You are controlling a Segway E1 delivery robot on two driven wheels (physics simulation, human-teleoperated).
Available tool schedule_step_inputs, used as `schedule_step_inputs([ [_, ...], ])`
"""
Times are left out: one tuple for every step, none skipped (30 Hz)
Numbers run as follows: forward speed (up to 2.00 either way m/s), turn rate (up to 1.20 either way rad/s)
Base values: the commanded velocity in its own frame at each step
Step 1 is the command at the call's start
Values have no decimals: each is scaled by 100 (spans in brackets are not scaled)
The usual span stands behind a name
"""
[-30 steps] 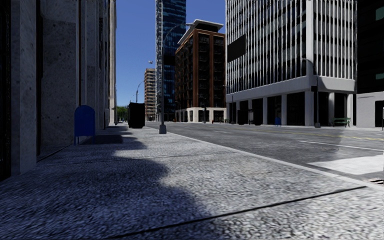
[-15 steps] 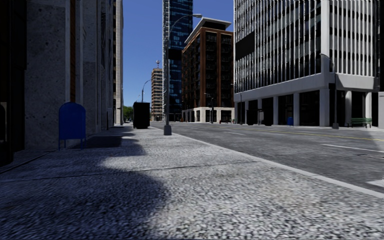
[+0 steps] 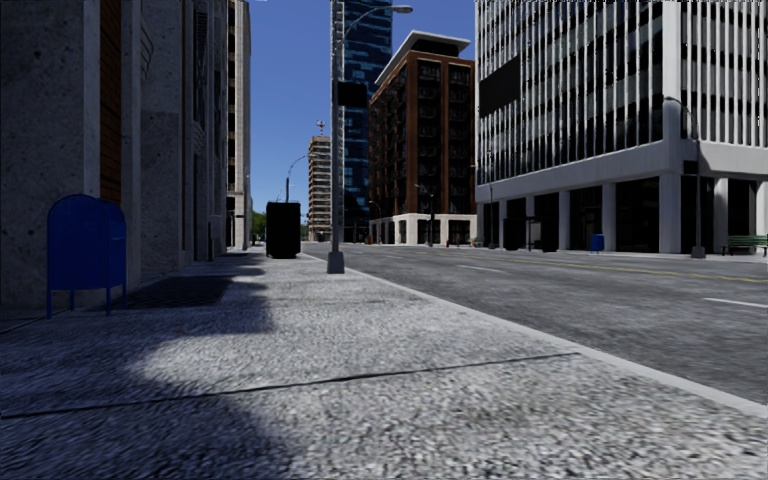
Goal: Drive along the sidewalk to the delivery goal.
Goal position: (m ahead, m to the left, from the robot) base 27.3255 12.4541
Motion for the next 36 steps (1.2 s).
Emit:
schedule_step_inputs([
  [200, 44],
  [200, 44],
  [200, 44],
  [200, 44],
  [200, 44],
  [200, 44],
  [200, 44],
  [200, 44],
  [200, 44],
  [200, 44],
  [200, 44],
  [200, 44],
  [200, 44],
  [200, 41],
  [200, 18],
  [200, 18],
  [200, 0],
  [200, 0],
  [200, 0],
  [200, 0],
  [200, 0],
  [200, 0],
  [200, 0],
  [200, 0],
  [200, 0],
  [200, 0],
  [200, 0],
  [200, 0],
  [200, 0],
  [200, 0],
  [200, 0],
  [200, 0],
  [200, 0],
  [200, 0],
  [200, 0],
  [200, 0],
])
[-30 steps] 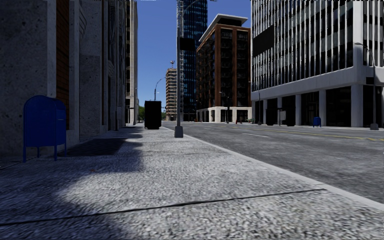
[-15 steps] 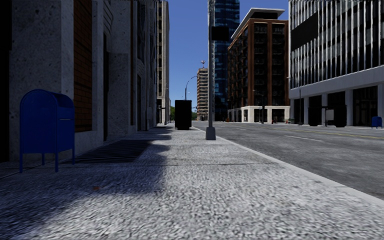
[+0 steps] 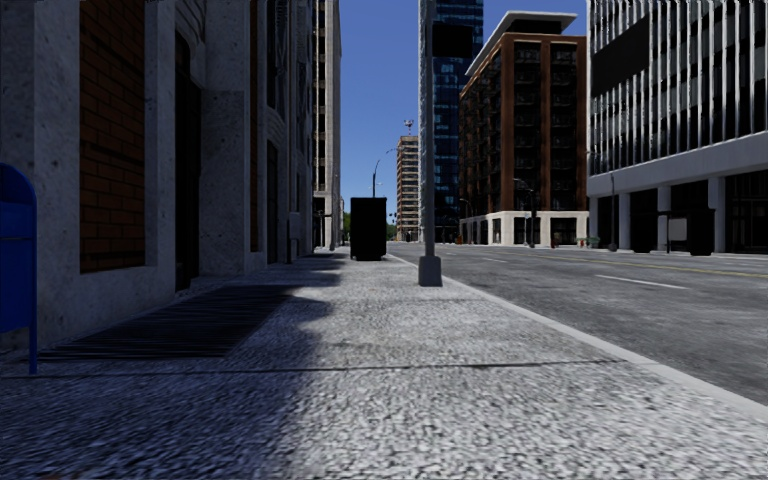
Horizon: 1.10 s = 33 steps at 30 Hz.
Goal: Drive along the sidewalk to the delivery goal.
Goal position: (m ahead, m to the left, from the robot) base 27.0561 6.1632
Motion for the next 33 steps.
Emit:
schedule_step_inputs([
  [200, 0],
  [200, 0],
  [200, 0],
  [200, 0],
  [200, 0],
  [200, 0],
  [200, 0],
  [200, 0],
  [200, 0],
  [200, 0],
  [200, 0],
  [200, 0],
  [200, 2],
  [200, 12],
  [200, 15],
  [199, 19],
  [199, 19],
  [199, 21],
  [199, 21],
  [199, 21],
  [199, 21],
  [199, 21],
  [199, 21],
  [199, 21],
  [200, 21],
  [200, 21],
  [200, 21],
  [200, 21],
  [200, 21],
  [200, 21],
  [200, 21],
  [200, 21],
  [200, 21],
])
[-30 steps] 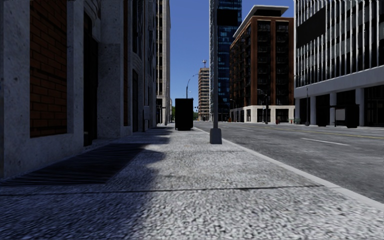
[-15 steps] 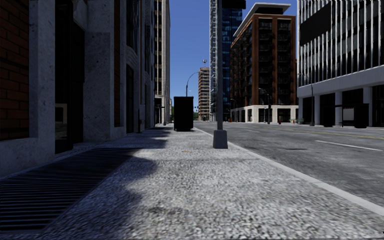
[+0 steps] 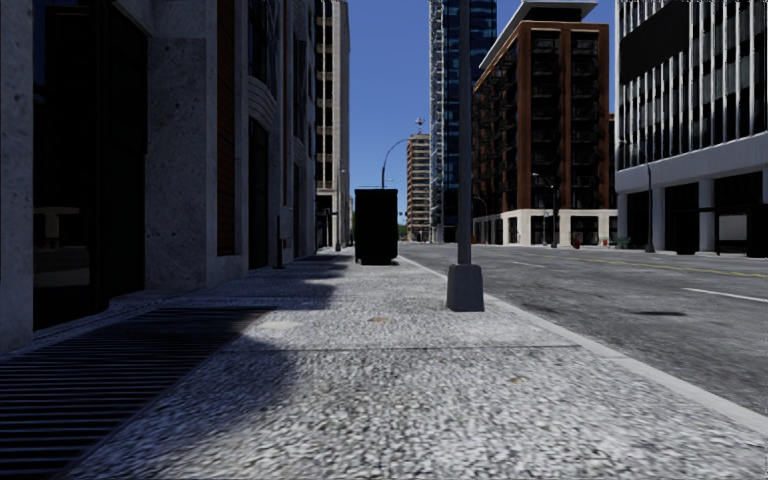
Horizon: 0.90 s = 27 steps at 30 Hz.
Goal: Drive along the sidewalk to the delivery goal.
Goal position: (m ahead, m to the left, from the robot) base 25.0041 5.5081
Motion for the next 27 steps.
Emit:
schedule_step_inputs([
  [200, 21],
  [200, 21],
  [200, 21],
  [200, 21],
  [200, 21],
  [200, 22],
  [200, 22],
  [200, 22],
  [200, 22],
  [200, 22],
  [200, 22],
  [200, 22],
  [200, 22],
  [200, 23],
  [200, 23],
  [200, 24],
  [200, 24],
  [200, 28],
  [200, 31],
  [200, 31],
  [200, 33],
  [200, 33],
  [200, 33],
  [200, 33],
  [200, 33],
  [200, 33],
  [200, 33],
])
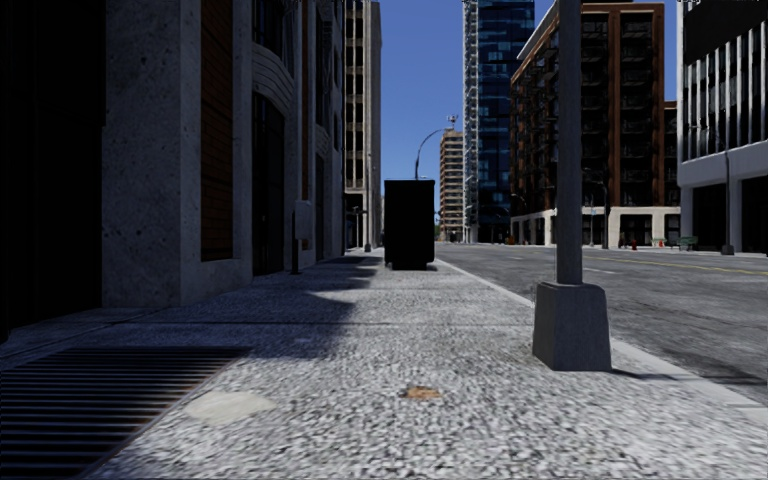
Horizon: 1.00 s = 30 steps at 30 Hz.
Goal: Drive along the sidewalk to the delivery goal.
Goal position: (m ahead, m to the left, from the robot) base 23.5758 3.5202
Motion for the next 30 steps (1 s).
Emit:
schedule_step_inputs([
  [200, 33],
  [200, 33],
  [200, 33],
  [200, 33],
  [200, 33],
  [200, 33],
  [200, 33],
  [200, 33],
  [200, 29],
  [200, 11],
  [200, 0],
  [200, 0],
  [200, 0],
  [200, 0],
  [200, 0],
  [200, 0],
  [200, 0],
  [200, 0],
  [200, 0],
  [200, 0],
  [200, 0],
  [200, 0],
  [200, 0],
  [200, 0],
  [200, 0],
  [200, 0],
  [200, 0],
  [200, 0],
  [200, 0],
  [200, 0],
])
